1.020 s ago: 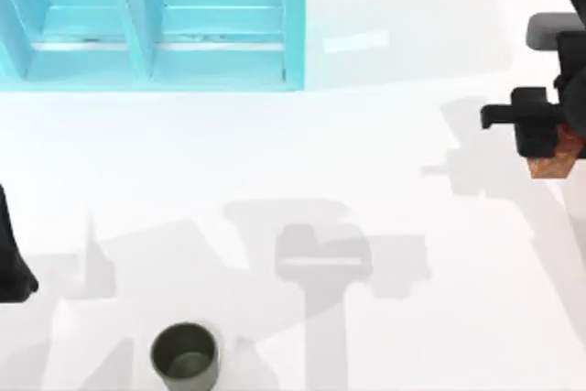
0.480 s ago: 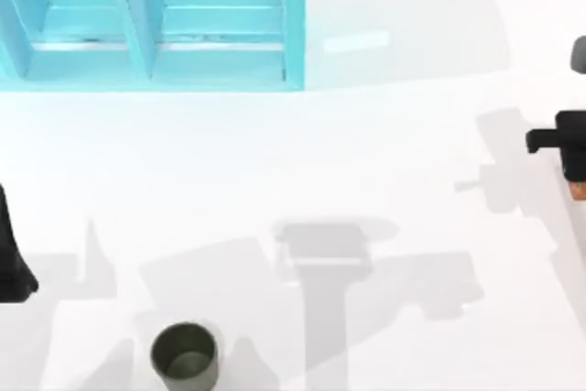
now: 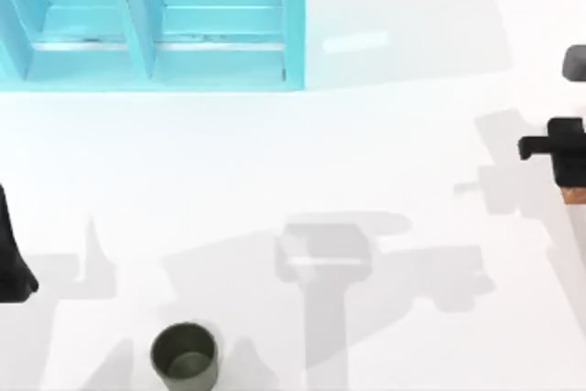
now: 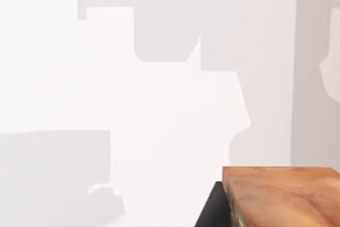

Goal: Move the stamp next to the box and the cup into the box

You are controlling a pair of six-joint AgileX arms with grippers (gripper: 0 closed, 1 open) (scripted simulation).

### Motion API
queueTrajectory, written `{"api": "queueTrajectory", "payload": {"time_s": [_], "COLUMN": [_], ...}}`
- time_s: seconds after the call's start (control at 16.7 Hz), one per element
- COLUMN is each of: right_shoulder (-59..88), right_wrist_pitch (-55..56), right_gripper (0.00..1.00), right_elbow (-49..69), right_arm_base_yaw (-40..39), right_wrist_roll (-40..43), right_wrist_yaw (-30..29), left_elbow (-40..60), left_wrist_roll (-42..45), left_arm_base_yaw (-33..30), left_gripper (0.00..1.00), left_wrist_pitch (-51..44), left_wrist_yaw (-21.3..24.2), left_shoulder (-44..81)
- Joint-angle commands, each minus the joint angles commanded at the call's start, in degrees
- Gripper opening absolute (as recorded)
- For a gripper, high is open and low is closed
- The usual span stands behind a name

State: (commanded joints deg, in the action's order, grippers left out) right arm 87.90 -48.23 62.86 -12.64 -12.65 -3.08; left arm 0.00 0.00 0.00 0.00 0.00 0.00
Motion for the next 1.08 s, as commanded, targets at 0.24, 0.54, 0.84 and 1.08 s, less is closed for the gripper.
{"api": "queueTrajectory", "payload": {"time_s": [0.24, 0.54, 0.84, 1.08], "right_shoulder": [1.26, 2.80, 4.44, 4.92], "right_wrist_pitch": [2.88, 6.51, 10.34, 11.10], "right_gripper": [0.00, 0.00, 0.00, 0.00], "right_elbow": [-1.55, -3.46, -5.46, -5.96], "right_arm_base_yaw": [0.11, 0.27, 0.41, 0.44], "right_wrist_roll": [0.07, 0.14, 0.23, 0.26], "right_wrist_yaw": [0.03, 0.07, 0.11, 0.10], "left_elbow": [0.00, 0.00, 0.00, 0.00], "left_wrist_roll": [0.00, 0.00, 0.00, 0.00], "left_arm_base_yaw": [0.00, 0.00, 0.00, 0.00], "left_gripper": [1.00, 1.00, 1.00, 1.00], "left_wrist_pitch": [0.00, 0.00, 0.00, 0.00], "left_wrist_yaw": [0.00, 0.00, 0.00, 0.00], "left_shoulder": [0.00, 0.00, 0.00, 0.00]}}
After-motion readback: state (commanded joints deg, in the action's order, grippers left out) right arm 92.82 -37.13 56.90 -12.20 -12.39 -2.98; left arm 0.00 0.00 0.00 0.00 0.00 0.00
